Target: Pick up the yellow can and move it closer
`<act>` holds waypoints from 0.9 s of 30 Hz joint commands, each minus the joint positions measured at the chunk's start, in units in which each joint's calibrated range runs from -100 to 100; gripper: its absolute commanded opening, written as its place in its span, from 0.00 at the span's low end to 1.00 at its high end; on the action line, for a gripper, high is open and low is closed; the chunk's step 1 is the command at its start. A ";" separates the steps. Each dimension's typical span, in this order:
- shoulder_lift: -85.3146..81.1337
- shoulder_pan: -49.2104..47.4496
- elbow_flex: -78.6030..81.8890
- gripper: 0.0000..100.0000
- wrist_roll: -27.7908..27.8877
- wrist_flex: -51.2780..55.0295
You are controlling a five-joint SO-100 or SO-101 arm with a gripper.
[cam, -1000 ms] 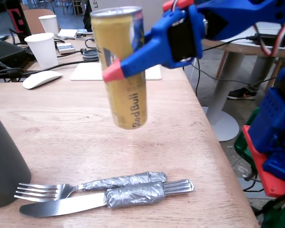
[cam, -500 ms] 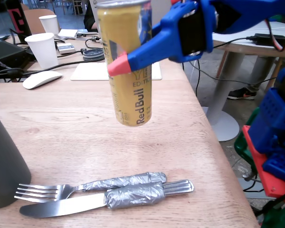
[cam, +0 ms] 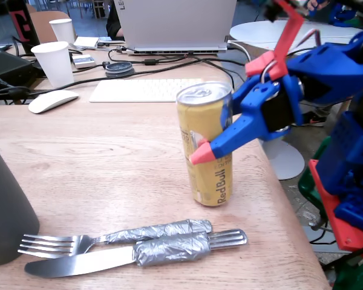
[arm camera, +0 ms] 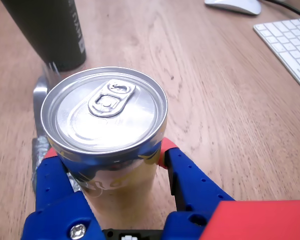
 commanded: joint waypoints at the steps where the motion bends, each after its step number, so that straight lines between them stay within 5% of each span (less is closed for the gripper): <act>1: -5.75 0.32 0.61 0.26 -2.64 0.42; 9: -8.07 0.32 -3.45 0.26 -3.66 18.15; 17: -7.98 0.32 2.31 0.26 -3.22 18.23; 27: -8.07 0.49 -17.14 0.26 0.73 18.48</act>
